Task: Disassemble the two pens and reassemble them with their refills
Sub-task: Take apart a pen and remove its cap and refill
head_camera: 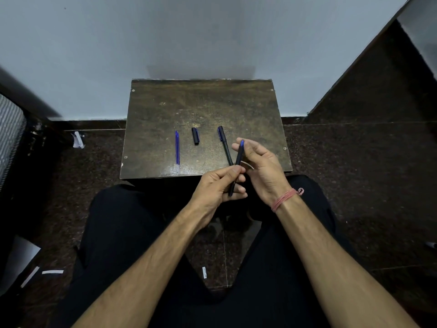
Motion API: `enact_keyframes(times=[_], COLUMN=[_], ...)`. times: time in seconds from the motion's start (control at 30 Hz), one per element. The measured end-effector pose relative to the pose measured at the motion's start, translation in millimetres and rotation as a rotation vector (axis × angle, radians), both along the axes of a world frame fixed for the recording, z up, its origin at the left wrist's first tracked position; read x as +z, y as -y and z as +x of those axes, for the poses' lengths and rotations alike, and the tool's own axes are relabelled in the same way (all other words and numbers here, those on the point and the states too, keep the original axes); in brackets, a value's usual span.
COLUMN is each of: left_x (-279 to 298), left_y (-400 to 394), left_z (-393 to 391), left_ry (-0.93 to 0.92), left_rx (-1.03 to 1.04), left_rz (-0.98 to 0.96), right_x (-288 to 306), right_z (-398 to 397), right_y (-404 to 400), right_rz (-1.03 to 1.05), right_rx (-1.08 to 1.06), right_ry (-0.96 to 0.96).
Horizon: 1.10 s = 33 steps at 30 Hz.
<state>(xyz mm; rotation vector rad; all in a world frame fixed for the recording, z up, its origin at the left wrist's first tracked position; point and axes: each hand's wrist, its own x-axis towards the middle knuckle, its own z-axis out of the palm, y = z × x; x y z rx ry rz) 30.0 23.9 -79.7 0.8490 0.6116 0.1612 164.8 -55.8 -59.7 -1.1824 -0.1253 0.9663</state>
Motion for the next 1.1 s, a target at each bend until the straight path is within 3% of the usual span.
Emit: enact_keyframes(times=[0.1,0.23,0.4,0.57,0.73,0.9,1.1], left_x=[-1.7,-5.8,-6.2,-6.3,-5.8,-4.1,-0.5], left_y=[-2.4,-1.5,-3.8,-1.6,-2.8,-2.1,-4.6], left_z=[-0.8,-2.2,-1.4,-1.1,-0.5,-1.1,-1.5], left_ry=[0.004,-0.015,-0.034,-0.049,-0.030,-0.042,-0.062], left_rx=[0.003,-0.001,0.006,-0.011,-0.015,-0.020,-0.047], left_rz=[0.020,0.034,0.050,0.067,0.060,0.071,0.157], right_x=[3.0,-0.8,2.4,-0.6,4.9,-1.0,4.3], right_z=[1.5,2.2,6.3,2.7,4.4,3.9,5.0], right_y=[0.1,1.4,3.4,2.2,2.3,2.3,4.9], right_rz=[-0.001,-0.053,0.000,-0.094,0.037,-0.100,-0.033], right_rx=[0.054,-0.071,0.043,-0.044,0.114,-0.023,0.088], right_ry=[0.029,0.132,0.064,0.195,0.029,0.222,0.188])
